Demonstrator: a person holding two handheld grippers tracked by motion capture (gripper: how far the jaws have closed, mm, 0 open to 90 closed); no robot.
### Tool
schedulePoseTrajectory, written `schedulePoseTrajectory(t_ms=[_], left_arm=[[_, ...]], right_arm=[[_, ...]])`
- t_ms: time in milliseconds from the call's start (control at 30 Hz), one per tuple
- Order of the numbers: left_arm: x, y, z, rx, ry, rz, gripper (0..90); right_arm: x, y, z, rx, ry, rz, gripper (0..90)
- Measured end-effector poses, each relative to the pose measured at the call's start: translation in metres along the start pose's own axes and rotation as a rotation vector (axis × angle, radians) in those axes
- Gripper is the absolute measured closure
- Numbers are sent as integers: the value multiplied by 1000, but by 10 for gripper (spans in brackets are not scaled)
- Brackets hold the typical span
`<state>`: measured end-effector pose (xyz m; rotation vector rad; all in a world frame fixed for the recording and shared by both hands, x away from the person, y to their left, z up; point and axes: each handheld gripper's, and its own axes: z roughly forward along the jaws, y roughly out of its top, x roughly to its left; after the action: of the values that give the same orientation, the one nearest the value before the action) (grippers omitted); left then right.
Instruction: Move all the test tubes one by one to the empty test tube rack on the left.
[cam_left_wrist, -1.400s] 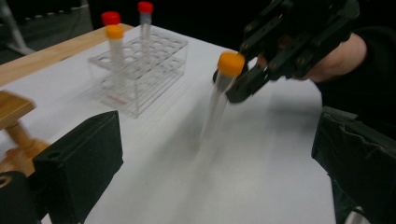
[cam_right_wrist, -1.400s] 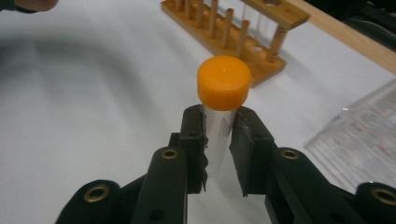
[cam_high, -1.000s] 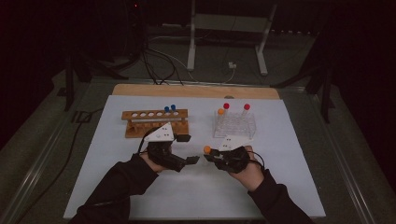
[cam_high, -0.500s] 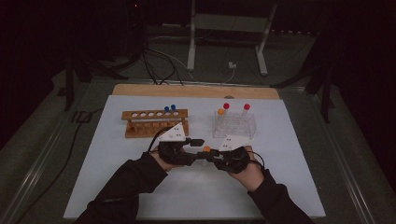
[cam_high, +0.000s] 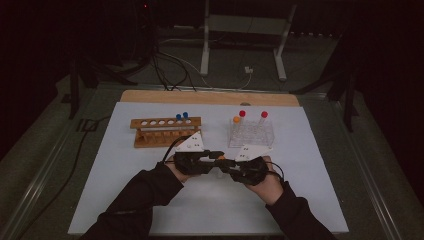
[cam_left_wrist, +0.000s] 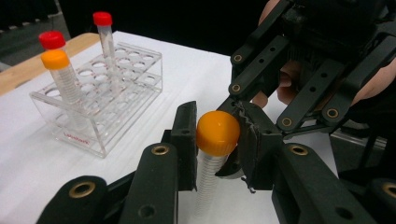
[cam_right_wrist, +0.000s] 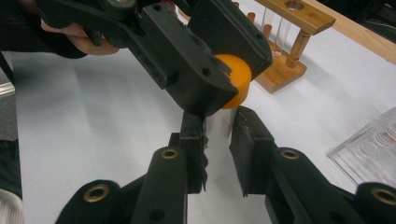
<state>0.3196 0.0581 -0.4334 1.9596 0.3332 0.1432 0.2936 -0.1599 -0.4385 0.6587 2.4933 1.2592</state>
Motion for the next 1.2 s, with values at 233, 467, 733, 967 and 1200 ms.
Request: schedulePoseTrajectory(t_ms=[233,467,733,967,1200], left_arm=[[3,2,-8,6,18,16,716],[12,0,-28,2,65,3,718],[26,-2,-59,0,162,-1,718],[43,0,-85,-3,253,-8,718],[63,6,-107,-8,343,-20,718]], right_arm=[[-2,0,-5,-36,2,12,632],[-7,-1,-15,-102,-11,47,456],[-8,0,-16,-121,-19,76,199],[-10,-1,-16,-126,-1,92,52],[-12,-2,-19,-153,11,103,0]])
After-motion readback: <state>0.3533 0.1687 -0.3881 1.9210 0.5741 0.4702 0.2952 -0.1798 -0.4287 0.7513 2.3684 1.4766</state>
